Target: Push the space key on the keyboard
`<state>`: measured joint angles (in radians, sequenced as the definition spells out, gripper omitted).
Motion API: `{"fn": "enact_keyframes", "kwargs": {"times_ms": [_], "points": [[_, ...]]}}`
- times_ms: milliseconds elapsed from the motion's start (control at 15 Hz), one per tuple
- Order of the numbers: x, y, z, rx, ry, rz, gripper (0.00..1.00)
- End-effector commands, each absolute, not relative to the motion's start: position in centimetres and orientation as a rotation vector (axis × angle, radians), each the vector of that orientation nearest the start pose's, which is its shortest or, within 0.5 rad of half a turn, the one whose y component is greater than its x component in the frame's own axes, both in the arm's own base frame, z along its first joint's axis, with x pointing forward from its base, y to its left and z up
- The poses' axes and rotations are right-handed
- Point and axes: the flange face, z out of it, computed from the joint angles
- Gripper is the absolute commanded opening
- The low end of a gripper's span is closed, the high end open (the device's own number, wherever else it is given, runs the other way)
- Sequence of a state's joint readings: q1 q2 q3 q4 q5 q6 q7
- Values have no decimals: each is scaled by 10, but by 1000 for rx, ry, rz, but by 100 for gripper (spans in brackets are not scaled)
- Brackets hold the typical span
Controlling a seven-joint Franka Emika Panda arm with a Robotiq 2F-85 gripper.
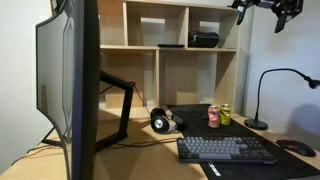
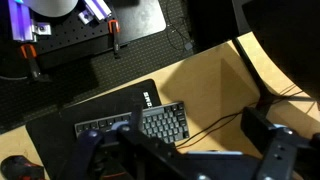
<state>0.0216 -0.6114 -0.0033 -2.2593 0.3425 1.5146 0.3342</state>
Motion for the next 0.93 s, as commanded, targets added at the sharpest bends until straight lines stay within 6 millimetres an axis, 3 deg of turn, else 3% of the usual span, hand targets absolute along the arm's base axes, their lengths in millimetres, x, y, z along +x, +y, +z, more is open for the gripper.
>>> {"fn": "enact_keyframes", "kwargs": {"times_ms": [0,67,200,533,667,733,867], "points": [[348,43,581,-2778,446,273,100],[364,45,568,-2789,556,252,100],[385,58,522,-2830,652,298,100],[395,98,416,-2807,712,414,100],[395,99,397,-2800,727,502,100],[395,99,408,-2828,701,456,100],[396,99,395,-2825,709,504,100]]}}
